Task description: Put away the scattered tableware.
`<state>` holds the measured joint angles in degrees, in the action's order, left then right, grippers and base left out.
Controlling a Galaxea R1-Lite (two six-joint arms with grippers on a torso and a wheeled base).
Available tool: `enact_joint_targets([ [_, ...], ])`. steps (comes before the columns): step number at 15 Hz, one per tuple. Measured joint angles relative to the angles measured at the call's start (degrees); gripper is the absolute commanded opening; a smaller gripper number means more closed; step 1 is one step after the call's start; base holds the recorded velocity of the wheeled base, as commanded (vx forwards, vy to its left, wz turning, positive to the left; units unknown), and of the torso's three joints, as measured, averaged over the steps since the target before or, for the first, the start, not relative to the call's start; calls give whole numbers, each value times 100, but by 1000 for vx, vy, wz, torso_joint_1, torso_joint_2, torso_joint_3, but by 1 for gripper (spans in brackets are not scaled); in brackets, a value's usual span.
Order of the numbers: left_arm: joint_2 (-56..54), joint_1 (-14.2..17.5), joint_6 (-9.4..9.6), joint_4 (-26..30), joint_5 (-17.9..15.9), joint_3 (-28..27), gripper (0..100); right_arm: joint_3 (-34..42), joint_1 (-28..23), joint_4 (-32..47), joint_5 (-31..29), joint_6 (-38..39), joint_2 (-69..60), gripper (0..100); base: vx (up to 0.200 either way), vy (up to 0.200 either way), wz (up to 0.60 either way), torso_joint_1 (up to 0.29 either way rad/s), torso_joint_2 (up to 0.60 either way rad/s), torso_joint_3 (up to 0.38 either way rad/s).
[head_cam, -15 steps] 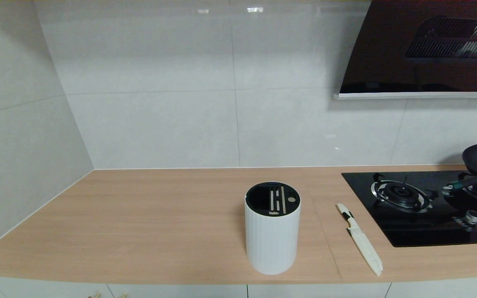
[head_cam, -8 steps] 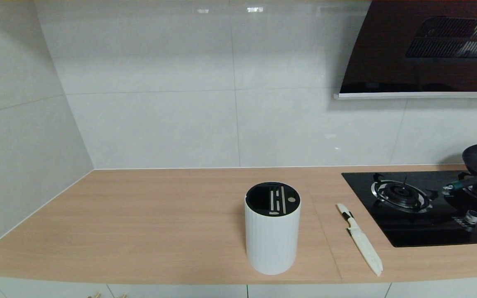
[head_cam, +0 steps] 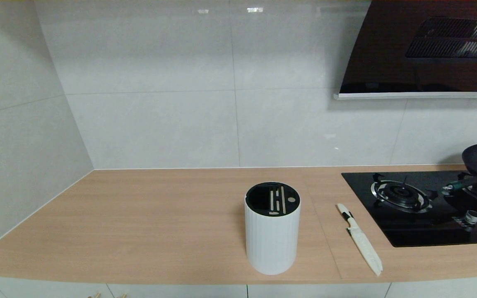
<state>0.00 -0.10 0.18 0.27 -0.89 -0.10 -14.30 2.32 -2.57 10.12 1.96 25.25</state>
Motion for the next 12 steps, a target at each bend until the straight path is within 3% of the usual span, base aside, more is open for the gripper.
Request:
enact_joint_targets([
  [3,0,2,0,0,0,0,100,-544,110,-334,189,105,1874,100,0,0,0,0,0,0],
  [6,0,0,0,0,0,0,100,-1017,182,-1248,208,151,3867,100,0,0,0,0,0,0],
  [12,0,2,0,0,2,0,100,-2024,372,-2967,-352,171,7412,100,0,0,0,0,0,0],
])
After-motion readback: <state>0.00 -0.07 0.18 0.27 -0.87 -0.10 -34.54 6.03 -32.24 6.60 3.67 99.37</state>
